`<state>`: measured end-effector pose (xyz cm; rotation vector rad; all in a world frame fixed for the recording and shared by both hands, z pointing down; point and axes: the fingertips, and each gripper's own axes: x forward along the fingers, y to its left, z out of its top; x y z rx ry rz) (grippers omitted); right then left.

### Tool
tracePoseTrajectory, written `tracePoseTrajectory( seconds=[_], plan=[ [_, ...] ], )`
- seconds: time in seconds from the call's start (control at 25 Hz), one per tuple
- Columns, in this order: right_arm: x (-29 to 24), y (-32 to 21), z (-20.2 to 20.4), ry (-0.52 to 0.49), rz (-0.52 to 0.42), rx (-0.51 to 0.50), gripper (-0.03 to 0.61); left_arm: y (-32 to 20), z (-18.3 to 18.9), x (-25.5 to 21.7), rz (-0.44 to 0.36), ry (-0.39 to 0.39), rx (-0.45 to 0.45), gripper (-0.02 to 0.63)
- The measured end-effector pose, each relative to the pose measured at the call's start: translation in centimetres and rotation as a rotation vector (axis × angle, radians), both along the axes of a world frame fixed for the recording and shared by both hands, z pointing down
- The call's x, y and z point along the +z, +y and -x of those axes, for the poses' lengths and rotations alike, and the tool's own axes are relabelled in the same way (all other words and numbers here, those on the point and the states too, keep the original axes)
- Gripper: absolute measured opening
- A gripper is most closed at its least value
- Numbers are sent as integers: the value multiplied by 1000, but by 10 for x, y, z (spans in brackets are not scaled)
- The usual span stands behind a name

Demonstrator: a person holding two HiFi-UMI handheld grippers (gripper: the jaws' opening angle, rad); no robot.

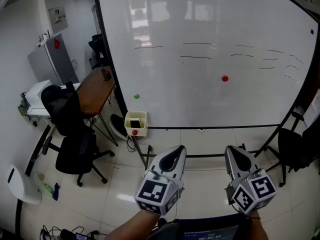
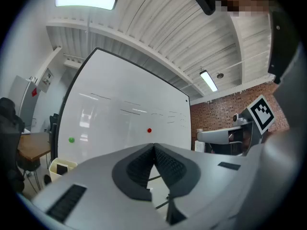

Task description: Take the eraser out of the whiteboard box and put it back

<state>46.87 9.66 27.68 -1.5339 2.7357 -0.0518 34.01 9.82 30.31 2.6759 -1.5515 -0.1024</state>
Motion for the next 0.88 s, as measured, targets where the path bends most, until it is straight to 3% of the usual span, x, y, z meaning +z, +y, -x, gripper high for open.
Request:
tracePoseTrajectory(
  seconds=[0.56, 0.88],
  plan=[
    [3, -45, 133, 2, -6, -34, 21, -44, 125, 8, 6, -16, -45, 29],
    [10, -96, 200, -1, 1, -97, 21, -89, 175, 21, 28, 4, -84, 29]
  ],
)
